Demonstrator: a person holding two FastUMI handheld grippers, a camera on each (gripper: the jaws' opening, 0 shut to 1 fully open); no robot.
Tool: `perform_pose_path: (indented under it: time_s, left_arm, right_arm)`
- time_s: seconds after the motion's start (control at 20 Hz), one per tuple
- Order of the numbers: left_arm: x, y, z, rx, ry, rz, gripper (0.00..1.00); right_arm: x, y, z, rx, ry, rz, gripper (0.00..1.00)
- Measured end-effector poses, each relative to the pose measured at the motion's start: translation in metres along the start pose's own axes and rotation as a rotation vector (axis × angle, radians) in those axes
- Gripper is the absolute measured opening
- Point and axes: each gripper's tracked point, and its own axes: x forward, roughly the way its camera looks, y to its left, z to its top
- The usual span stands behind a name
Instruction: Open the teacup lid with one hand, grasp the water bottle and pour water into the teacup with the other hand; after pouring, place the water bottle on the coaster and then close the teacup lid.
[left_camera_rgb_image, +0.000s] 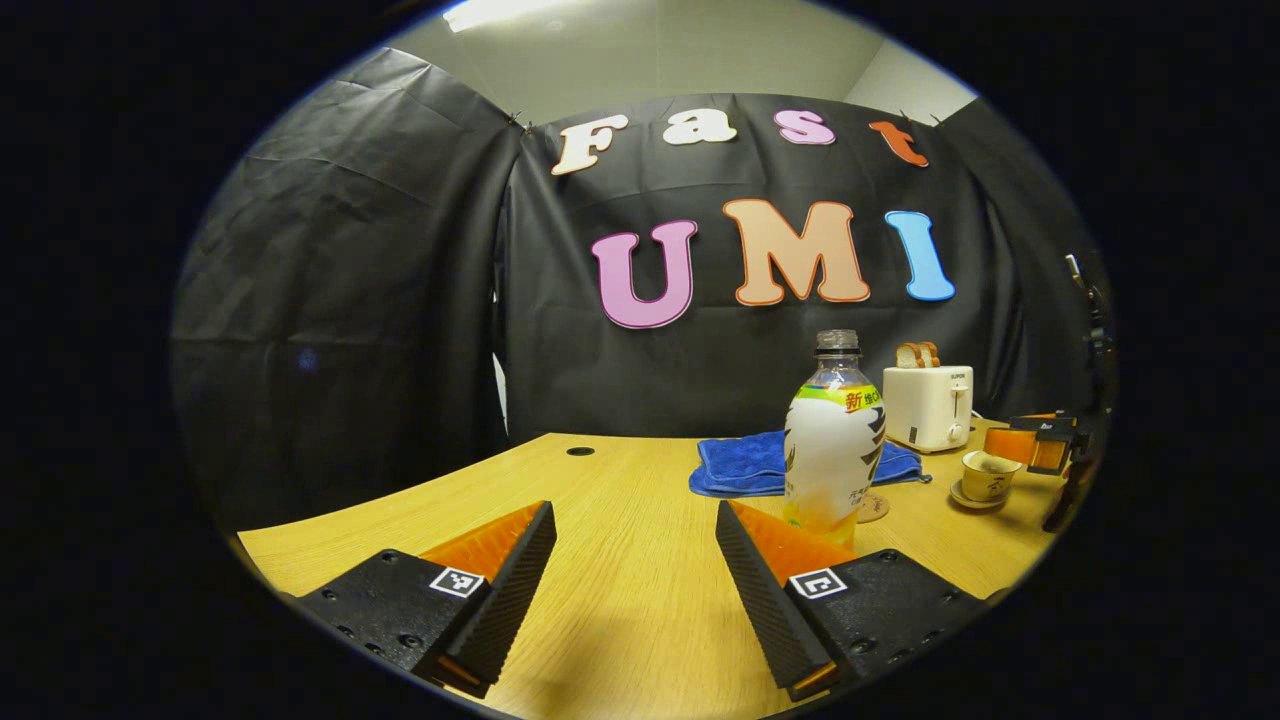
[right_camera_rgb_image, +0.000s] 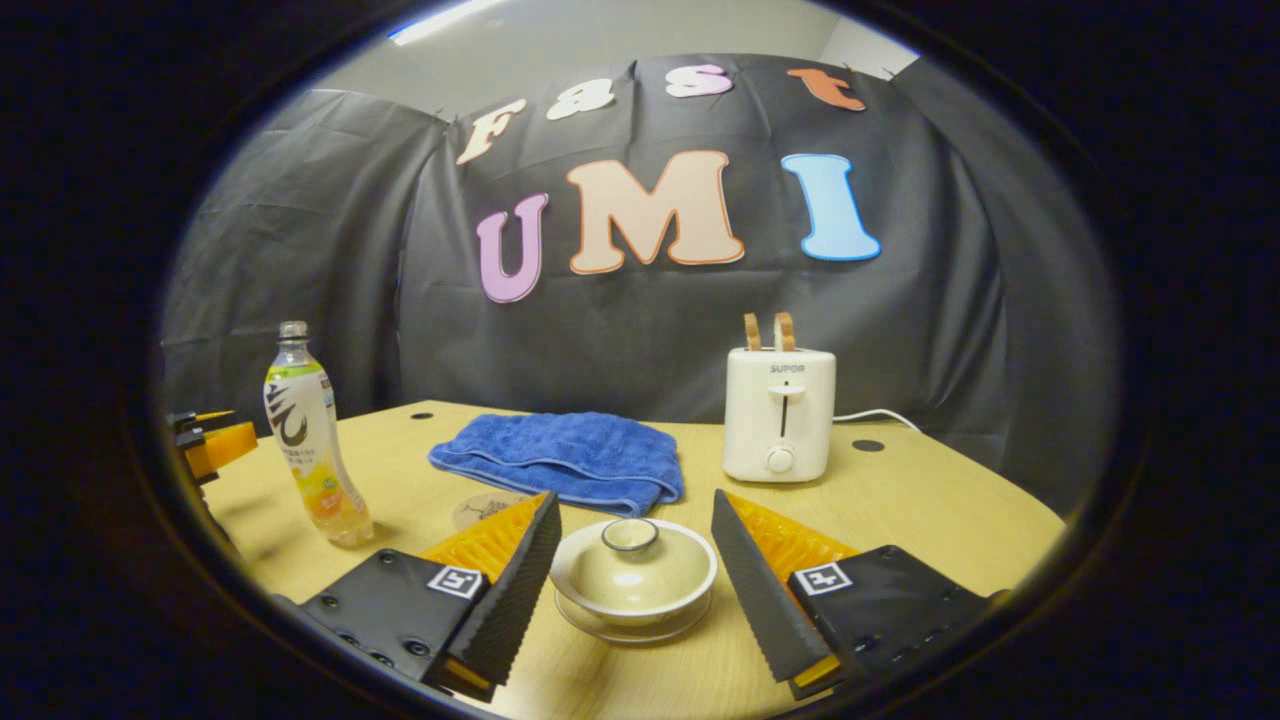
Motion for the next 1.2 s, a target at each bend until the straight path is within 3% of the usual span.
perform_pose_path:
  time_s: [0.4,0.8,1.2]
  left_arm:
    - [-0.001,0.0,0.0,0.0,-0.001,0.0,0.94]
    - [-0.001,-0.005,0.0,-0.001,-0.002,-0.022,0.94]
    - [-0.005,-0.045,0.0,-0.007,-0.008,-0.239,0.94]
  right_arm:
    - [0.017,0.001,-0.008,0.002,0.055,0.0,0.4]
    - [0.009,0.01,0.001,-0.016,0.01,0.028,0.35]
    - [-0.016,0.0,0.01,0.015,-0.063,0.008,0.35]
